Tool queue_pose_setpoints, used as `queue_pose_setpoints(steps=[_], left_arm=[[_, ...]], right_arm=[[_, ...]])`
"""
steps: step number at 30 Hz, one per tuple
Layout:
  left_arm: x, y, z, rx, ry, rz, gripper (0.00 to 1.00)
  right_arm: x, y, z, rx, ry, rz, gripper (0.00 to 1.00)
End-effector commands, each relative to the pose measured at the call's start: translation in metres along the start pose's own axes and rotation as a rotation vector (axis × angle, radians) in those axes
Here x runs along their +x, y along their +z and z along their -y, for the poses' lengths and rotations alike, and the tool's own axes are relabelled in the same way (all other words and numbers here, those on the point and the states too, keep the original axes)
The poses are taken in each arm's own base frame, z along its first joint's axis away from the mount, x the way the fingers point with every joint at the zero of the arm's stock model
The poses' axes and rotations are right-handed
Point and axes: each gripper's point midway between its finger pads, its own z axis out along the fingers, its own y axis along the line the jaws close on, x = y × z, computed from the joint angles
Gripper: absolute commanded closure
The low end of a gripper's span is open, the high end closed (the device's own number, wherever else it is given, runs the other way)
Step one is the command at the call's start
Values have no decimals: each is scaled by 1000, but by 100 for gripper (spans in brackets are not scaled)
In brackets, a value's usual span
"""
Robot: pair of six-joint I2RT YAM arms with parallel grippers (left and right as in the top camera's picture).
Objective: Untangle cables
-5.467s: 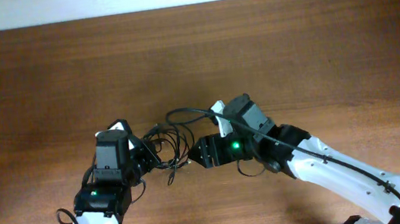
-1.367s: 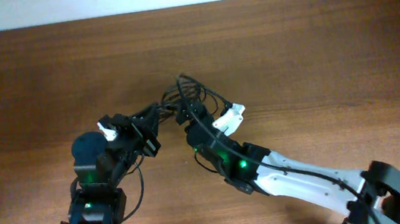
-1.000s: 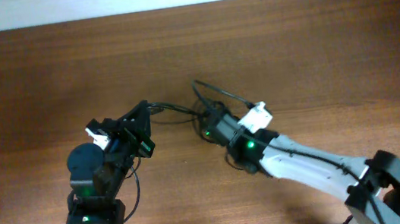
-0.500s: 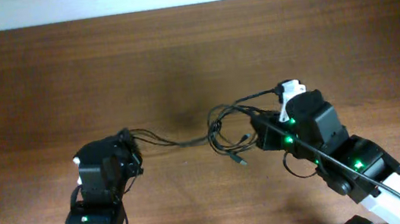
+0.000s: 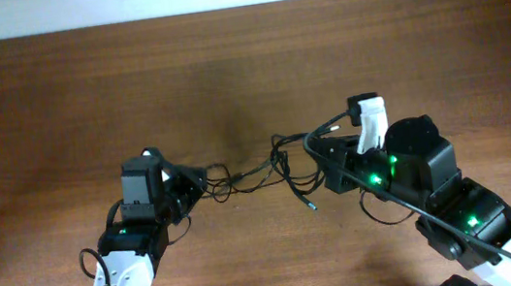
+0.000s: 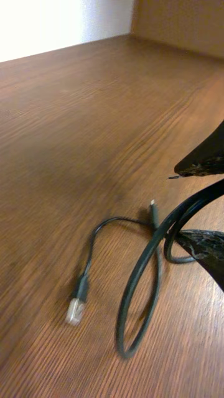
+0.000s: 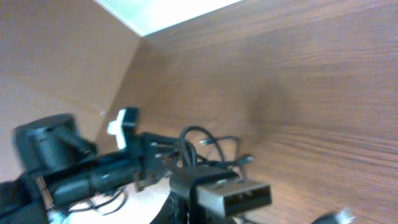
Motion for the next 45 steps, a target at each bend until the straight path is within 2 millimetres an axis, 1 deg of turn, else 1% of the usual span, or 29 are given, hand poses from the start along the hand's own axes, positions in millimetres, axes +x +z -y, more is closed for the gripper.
queue_pose_setpoints(steps=[1,2,3,4,6,8,10,12,13,14,15,16,18,19,22,23,25,26,27,28,29,31,33,36,37,38,42,44,45], left_arm=[[-6,0,7,27,-2,20,57],[-2,-1,22,99,14,-15,50],[2,-3,40,186,41,-45,36],[0,-9,64,298,121,-42,1],[-4,-30,113,536,319,-2,1],[-3,-40,127,606,467,34,1],[5,-46,129,625,564,13,1],[4,-47,124,549,596,1,1],[2,-42,110,456,553,-17,1],[4,-35,79,279,473,-66,1],[15,-36,69,242,422,-133,1],[41,-43,71,294,314,-279,1],[80,-75,100,560,381,-497,1],[87,-82,103,608,399,-535,1],[82,-83,108,595,590,-421,0],[75,-81,108,532,649,-363,0],[45,-77,106,262,820,-147,3],[38,-78,114,230,922,-64,15],[26,-77,119,183,983,29,0],[11,-76,115,100,990,106,1],[18,-75,114,114,992,73,1],[51,-77,125,277,1274,-24,0],[74,-70,117,322,1473,-104,1],[97,-54,110,350,1511,-218,0],[120,-50,111,454,1557,-306,1],[132,-46,110,505,1574,-356,1],[146,-20,100,491,1576,-443,1],[151,10,98,490,1582,-464,1],[150,19,100,495,1586,-452,50]], right_arm=[[-12,-8,15,106,-10,55,96],[-9,-6,19,120,-7,37,96],[-5,-1,23,133,-2,18,96],[-4,2,25,140,1,9,96],[0,9,30,155,5,-13,96],[4,11,33,168,9,-31,95],[10,10,37,185,11,-52,96],[14,9,40,199,15,-71,95],[15,9,41,201,16,-74,95],[17,8,42,207,17,-81,95],[17,8,43,209,18,-82,95],[18,9,43,210,18,-84,95],[18,8,46,223,18,-83,94],[21,7,47,232,21,-95,94],[30,5,53,254,19,-136,92],[33,4,53,249,10,-153,92],[36,4,41,197,17,-181,92],[34,3,34,167,16,-185,92],[30,1,27,147,13,-185,92],[25,-2,19,137,16,-196,93],[24,-5,18,151,17,-216,94],[22,-5,17,183,-3,-261,96],[22,3,18,207,-3,-310,96],[27,12,16,184,8,-353,96],[28,12,16,184,8,-354,95],[28,11,16,186,9,-356,95],[29,11,17,189,11,-361,95],[30,11,17,191,12,-363,95],[30,10,17,192,12,-364,95]])
